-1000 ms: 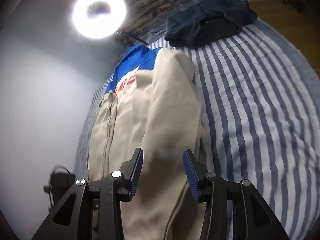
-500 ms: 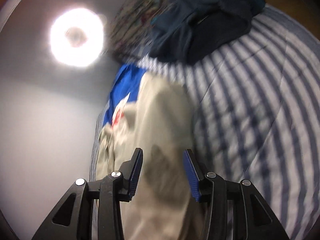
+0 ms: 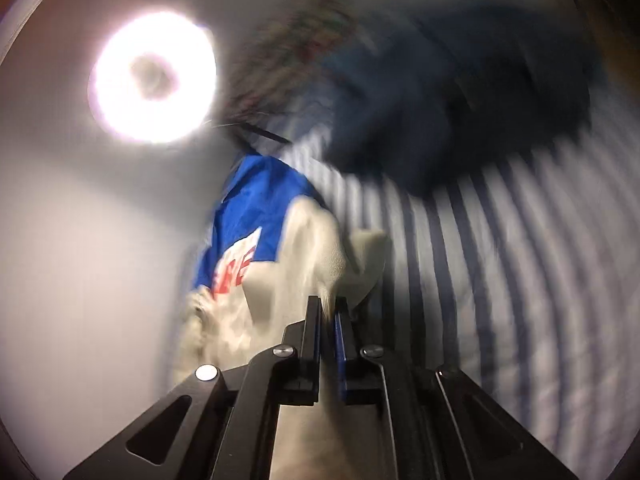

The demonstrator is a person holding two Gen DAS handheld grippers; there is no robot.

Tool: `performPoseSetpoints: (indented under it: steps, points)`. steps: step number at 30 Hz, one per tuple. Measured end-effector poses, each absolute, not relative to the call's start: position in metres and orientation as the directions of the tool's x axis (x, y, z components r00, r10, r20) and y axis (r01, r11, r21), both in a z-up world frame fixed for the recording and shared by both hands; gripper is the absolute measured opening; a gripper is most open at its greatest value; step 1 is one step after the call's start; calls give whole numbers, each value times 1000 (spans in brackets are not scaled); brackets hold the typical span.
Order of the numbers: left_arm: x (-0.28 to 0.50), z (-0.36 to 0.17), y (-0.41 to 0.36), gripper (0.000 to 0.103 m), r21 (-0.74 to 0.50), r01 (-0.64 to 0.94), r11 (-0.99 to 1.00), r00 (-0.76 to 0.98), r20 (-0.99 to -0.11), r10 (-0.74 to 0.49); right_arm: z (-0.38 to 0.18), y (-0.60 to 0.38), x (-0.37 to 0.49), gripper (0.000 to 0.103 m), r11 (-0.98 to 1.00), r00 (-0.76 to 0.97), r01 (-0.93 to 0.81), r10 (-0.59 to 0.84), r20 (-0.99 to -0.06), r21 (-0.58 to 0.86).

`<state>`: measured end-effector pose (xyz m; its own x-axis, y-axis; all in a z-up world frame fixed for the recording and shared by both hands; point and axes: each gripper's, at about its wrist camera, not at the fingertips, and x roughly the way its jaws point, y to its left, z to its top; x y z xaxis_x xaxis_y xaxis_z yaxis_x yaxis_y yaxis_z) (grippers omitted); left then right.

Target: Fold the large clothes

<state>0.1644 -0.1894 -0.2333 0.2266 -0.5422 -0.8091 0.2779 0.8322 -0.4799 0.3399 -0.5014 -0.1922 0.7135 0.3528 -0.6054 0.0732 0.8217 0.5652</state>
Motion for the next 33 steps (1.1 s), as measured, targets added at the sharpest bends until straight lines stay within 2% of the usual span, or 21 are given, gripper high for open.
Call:
performPoseSetpoints:
  steps: [2, 3, 4, 6, 7, 8, 10, 11, 12, 13, 15, 16, 20, 26, 32, 33]
  points:
    - [163, -234, -197, 0, -484, 296, 823, 210, -808, -551, -164, -472, 341, 3, 966, 729, 49, 138, -671, 253]
    - [162, -234, -201, 0, -478, 307, 823, 206, -810, -548, -166, -462, 348, 8, 991, 699, 51, 53, -713, 125]
    - [160, -235, -204, 0, -468, 316, 825, 207, -815, -541, -172, -460, 355, 19, 996, 662, 61, 10, -749, 68]
    - [159, -235, -209, 0, -463, 328, 824, 203, -817, -540, -188, -474, 367, 27, 989, 579, 146, -95, -810, -11]
    - [159, -235, -210, 0, -476, 327, 816, 193, -812, -551, -188, -483, 366, 27, 984, 581, 176, -89, -809, 19]
    - [158, -234, -209, 0, -498, 321, 806, 183, -802, -569, -186, -497, 357, 28, 971, 602, 211, -37, -798, 114]
    - [159, -233, -204, 0, -539, 306, 785, 167, -781, -601, -183, -523, 337, 31, 913, 632, 221, 134, -764, 343]
    - [159, -232, -201, 0, -559, 296, 775, 156, -772, -616, -183, -527, 329, 31, 894, 632, 206, 189, -752, 398]
    - [159, -230, -198, 2, -572, 286, 769, 148, -766, -625, -182, -528, 320, 32, 887, 627, 196, 215, -749, 419]
    - [157, -229, -195, 12, -590, 273, 760, 140, -757, -638, -182, -528, 310, 34, 885, 622, 198, 219, -752, 421]
    - [152, -223, -189, 23, -608, 260, 750, 148, -743, -653, -189, -526, 284, 35, 849, 596, 185, 304, -744, 495]
    - [149, -221, -187, 24, -606, 264, 751, 152, -742, -653, -193, -523, 273, 35, 831, 581, 179, 343, -738, 527]
    - [136, -214, -181, 24, -605, 278, 746, 142, -742, -655, -205, -504, 225, 35, 807, 539, 140, 423, -728, 573]
    - [126, -222, -181, 24, -667, 233, 708, 63, -716, -695, -215, -473, 138, 37, 779, 466, 32, 543, -699, 627]
    - [124, -234, -188, 23, -693, 187, 697, 34, -704, -709, -237, -439, 89, 49, 754, 392, -74, 624, -676, 653]
    - [124, -236, -190, 18, -695, 191, 694, 26, -703, -711, -240, -434, 86, 50, 743, 387, -87, 639, -664, 664]
